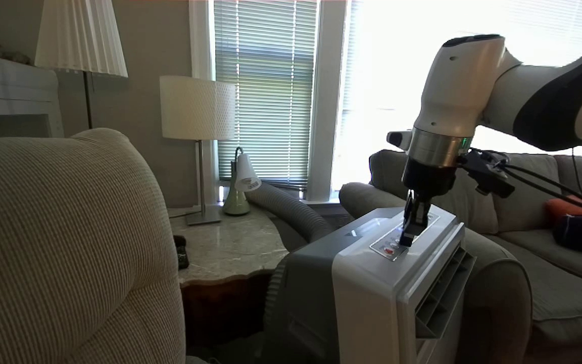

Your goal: Turn off the air cooler

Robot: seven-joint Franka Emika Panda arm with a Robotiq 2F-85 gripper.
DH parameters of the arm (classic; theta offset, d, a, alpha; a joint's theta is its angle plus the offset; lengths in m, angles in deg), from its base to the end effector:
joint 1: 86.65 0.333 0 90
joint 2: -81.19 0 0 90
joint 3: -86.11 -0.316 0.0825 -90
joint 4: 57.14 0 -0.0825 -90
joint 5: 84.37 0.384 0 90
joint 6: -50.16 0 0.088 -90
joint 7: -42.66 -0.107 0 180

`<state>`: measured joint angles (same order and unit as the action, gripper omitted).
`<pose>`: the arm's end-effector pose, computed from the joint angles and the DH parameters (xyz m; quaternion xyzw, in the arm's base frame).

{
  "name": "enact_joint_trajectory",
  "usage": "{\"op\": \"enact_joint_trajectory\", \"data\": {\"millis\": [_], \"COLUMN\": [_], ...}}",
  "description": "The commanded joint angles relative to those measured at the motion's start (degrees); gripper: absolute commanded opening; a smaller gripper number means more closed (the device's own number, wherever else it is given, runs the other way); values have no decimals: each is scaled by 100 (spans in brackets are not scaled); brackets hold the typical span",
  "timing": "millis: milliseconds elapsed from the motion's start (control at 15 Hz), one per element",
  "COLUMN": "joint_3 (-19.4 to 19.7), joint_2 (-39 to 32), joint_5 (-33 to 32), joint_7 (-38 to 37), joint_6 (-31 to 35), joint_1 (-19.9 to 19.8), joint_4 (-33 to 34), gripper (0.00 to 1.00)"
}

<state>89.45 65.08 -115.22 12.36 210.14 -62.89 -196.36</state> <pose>0.4538 0.1930 0.1968 0.9798 0.1636 0.0805 0.0824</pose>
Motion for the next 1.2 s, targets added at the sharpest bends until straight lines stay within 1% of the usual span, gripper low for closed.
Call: {"op": "enact_joint_trajectory", "data": {"millis": [0,333,867,933,1000,1133], "joint_3": [107,-31,-45,-31,-24,-5], "joint_2": [-211,201,970,1070,1152,1320], "joint_5": [-208,6,98,75,63,43], "joint_7": [-79,208,523,523,534,495], "joint_6": [79,77,-157,-205,-234,-330], "joint_1": [68,-42,-107,-99,-94,-76], "joint_4": [141,-164,-587,-636,-678,-741], "gripper": [0,0,0,7,28,40]}}
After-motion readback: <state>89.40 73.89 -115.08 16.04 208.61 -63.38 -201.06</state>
